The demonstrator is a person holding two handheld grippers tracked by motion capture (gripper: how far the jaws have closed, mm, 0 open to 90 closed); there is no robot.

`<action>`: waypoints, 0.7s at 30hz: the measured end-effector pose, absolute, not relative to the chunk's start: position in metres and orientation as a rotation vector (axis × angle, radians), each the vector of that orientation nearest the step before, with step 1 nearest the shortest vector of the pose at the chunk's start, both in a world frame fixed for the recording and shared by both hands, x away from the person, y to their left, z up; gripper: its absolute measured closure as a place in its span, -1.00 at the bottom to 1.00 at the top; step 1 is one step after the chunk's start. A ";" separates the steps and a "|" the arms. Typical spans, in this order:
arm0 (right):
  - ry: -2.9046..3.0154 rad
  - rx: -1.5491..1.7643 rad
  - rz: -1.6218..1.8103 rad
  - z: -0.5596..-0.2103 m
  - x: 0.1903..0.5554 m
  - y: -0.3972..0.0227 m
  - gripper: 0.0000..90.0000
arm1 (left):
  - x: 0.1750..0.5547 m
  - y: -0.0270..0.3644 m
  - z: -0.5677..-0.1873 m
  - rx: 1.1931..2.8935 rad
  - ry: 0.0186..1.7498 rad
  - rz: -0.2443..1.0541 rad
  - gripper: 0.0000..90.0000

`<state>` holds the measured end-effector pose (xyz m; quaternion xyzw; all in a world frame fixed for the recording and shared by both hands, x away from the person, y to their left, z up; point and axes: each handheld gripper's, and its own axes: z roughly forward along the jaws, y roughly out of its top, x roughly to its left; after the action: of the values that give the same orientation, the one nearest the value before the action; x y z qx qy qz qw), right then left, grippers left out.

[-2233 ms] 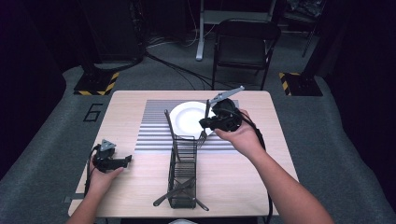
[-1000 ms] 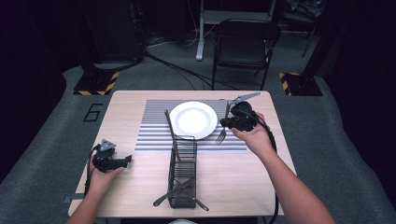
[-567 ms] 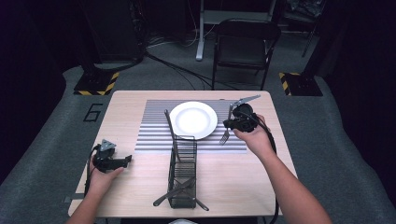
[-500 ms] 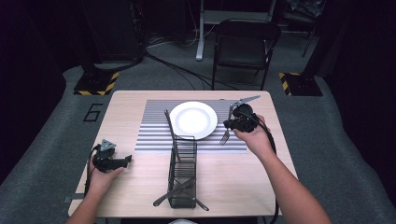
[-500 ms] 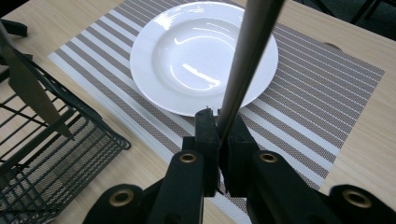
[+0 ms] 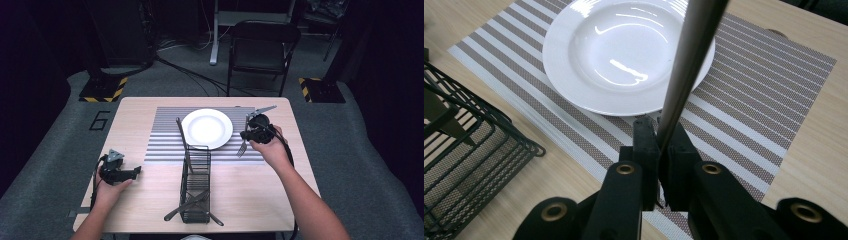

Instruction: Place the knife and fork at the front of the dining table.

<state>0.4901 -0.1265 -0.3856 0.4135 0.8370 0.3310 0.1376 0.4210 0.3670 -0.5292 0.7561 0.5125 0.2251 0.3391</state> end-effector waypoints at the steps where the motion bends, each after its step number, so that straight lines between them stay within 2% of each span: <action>1: 2.424 1.206 0.955 -0.387 0.490 -0.126 0.93 | 0.421 0.367 -0.529 1.969 1.334 0.586 -0.69; 21: 2.417 1.246 0.911 -0.416 0.507 -0.127 0.93 | 0.421 0.367 -0.529 1.968 1.335 0.587 -0.69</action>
<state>0.5066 -0.1269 -0.4161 0.4305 0.8349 0.3145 0.1364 0.4210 0.3669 -0.5292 0.7558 0.5128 0.2253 0.3391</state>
